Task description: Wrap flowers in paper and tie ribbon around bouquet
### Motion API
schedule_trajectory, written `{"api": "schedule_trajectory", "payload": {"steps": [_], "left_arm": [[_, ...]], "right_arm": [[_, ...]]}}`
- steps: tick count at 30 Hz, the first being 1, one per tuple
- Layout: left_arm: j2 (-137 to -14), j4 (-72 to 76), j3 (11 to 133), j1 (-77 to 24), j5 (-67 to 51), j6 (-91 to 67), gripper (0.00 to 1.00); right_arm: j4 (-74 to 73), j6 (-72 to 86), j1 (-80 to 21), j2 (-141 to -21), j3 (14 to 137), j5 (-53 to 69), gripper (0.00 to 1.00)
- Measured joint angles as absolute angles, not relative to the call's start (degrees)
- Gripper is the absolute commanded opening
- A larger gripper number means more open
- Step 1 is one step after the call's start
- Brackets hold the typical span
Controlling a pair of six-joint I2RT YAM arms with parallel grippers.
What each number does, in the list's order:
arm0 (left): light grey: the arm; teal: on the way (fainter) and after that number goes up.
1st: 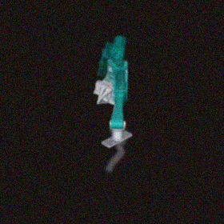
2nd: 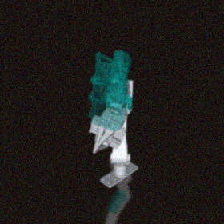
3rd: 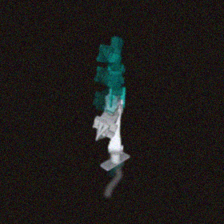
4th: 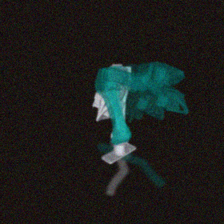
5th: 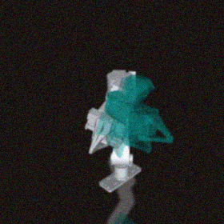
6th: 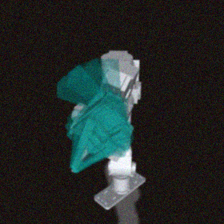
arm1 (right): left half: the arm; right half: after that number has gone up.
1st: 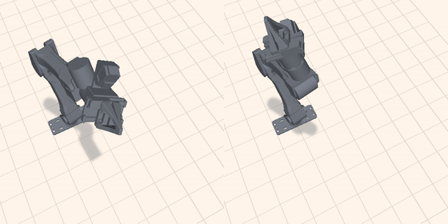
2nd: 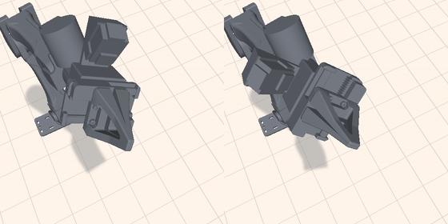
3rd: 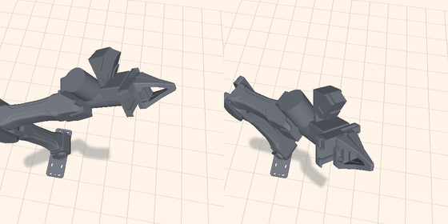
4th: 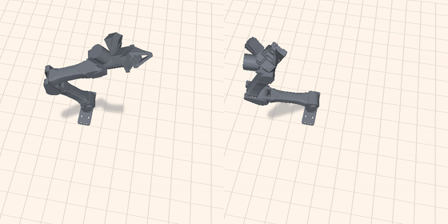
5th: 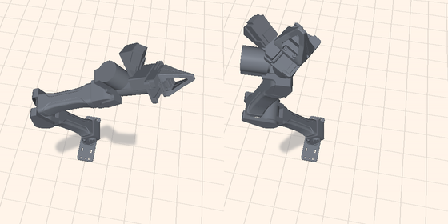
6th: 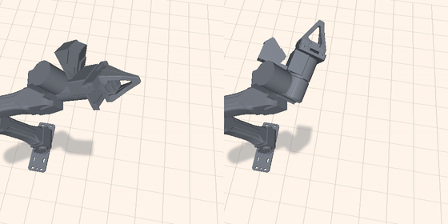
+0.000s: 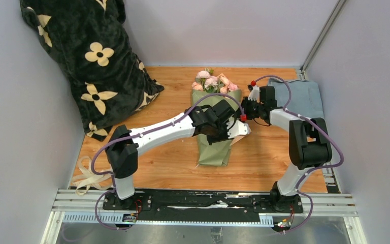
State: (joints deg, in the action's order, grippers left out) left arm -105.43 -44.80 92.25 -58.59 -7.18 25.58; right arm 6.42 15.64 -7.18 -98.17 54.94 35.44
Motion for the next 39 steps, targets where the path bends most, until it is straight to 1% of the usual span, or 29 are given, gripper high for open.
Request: {"api": "schedule_trajectory", "payload": {"steps": [1, 3, 12, 16, 21, 24, 32, 36, 39], "left_arm": [[-104.7, -44.5, 91.2, -58.6, -6.1, 25.7, 0.17], [-104.1, -43.2, 87.9, -58.6, -4.1, 26.4, 0.16], [-110.7, -38.7, 79.4, -60.1, -2.9, 27.4, 0.16], [-110.7, -34.6, 75.2, -64.7, -0.3, 30.1, 0.18], [-109.6, -31.5, 71.9, -72.1, 6.5, 33.5, 0.24], [-108.5, -31.2, 70.1, -75.8, 7.2, 34.1, 0.26], [-108.2, -32.4, 70.1, -78.0, 6.9, 34.5, 0.28], [-108.0, -37.7, 72.7, -78.8, 3.8, 34.5, 0.30], [-106.2, -40.8, 76.7, -78.2, 0.1, 34.3, 0.29]], "right_arm": [[6.4, 15.7, -7.1, -98.4, 55.0, 35.4, 0.00], [6.4, 15.7, -6.9, -98.7, 55.2, 35.4, 0.00], [6.9, 16.8, -6.8, -100.6, 56.1, 35.5, 0.00], [6.8, 16.9, -6.8, -100.7, 56.1, 35.6, 0.00], [6.4, 17.0, -6.8, -100.7, 55.9, 36.0, 0.00], [6.3, 17.0, -6.8, -100.7, 55.6, 36.0, 0.00], [6.4, 17.0, -6.8, -100.7, 55.5, 36.0, 0.00], [6.9, 17.0, -6.7, -100.7, 55.5, 35.8, 0.00], [6.9, 17.0, -6.7, -100.7, 55.5, 35.6, 0.00]]}}
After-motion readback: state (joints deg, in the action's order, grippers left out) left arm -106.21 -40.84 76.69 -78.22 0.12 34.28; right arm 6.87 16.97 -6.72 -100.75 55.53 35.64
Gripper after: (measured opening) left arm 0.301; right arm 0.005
